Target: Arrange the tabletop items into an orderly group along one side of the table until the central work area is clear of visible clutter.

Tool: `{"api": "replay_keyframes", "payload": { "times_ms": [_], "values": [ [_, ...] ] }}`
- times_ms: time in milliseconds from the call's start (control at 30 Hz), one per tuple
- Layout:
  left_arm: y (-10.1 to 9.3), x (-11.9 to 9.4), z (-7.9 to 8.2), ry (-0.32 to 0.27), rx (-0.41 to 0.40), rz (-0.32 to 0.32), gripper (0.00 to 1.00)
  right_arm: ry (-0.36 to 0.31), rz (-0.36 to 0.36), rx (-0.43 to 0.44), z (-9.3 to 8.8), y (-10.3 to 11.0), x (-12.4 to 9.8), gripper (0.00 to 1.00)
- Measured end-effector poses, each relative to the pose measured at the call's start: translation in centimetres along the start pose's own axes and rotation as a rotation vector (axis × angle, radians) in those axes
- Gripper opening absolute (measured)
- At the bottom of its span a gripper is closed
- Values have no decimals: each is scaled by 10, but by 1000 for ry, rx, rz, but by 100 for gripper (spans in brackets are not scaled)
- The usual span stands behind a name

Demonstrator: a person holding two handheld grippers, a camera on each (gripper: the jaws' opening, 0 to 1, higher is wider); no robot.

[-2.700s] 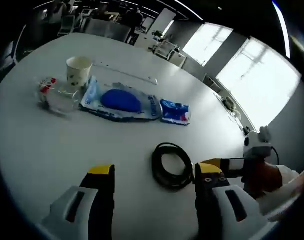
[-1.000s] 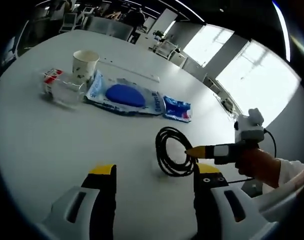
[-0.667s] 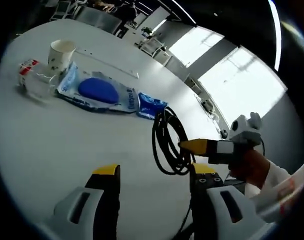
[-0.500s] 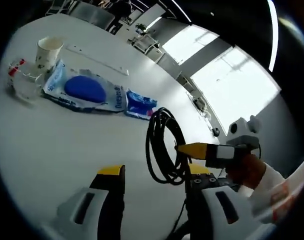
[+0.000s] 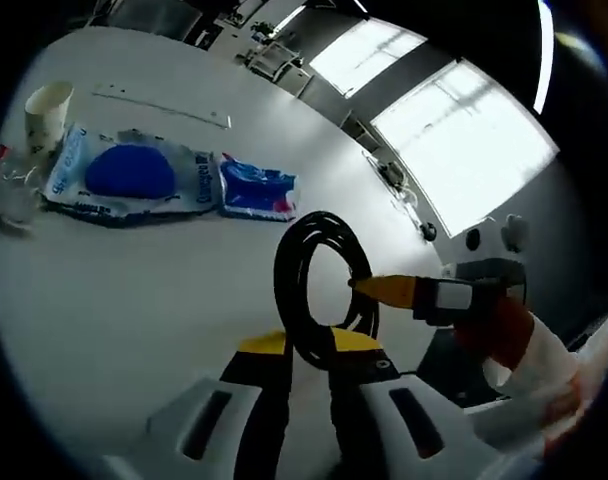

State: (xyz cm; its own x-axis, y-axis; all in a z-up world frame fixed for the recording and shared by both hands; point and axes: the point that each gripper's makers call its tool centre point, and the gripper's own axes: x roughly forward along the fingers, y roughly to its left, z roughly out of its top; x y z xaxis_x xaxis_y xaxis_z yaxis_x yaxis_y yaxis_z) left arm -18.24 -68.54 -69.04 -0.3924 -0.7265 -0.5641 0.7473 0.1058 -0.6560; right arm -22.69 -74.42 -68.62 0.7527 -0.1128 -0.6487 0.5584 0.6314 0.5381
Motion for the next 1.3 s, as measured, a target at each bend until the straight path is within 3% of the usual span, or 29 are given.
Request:
{"api": "replay_keyframes", "payload": {
  "times_ms": [100, 200, 233, 367, 500, 800, 1300],
  "values": [
    [4, 14, 2, 55, 95, 40, 11, 6, -26, -40, 6, -10, 2, 8],
    [7, 27, 5, 114, 207, 84, 9, 15, -74, -137, 13, -27, 4, 8],
    [9, 31, 7, 136, 251, 104, 8, 23, -86, -124, 14, -33, 5, 8],
    [7, 48, 19, 137, 223, 106, 7, 22, -106, -98, 22, -51, 10, 8],
    [10, 56, 21, 157, 222, 116, 7, 43, -115, -96, 24, -60, 18, 8],
    [26, 64, 13, 206, 172, 145, 6, 150, -137, -141, 8, -76, 49, 8],
    [43, 75, 12, 221, 93, 168, 8, 155, -136, -83, 8, -88, 73, 9]
  ]
}}
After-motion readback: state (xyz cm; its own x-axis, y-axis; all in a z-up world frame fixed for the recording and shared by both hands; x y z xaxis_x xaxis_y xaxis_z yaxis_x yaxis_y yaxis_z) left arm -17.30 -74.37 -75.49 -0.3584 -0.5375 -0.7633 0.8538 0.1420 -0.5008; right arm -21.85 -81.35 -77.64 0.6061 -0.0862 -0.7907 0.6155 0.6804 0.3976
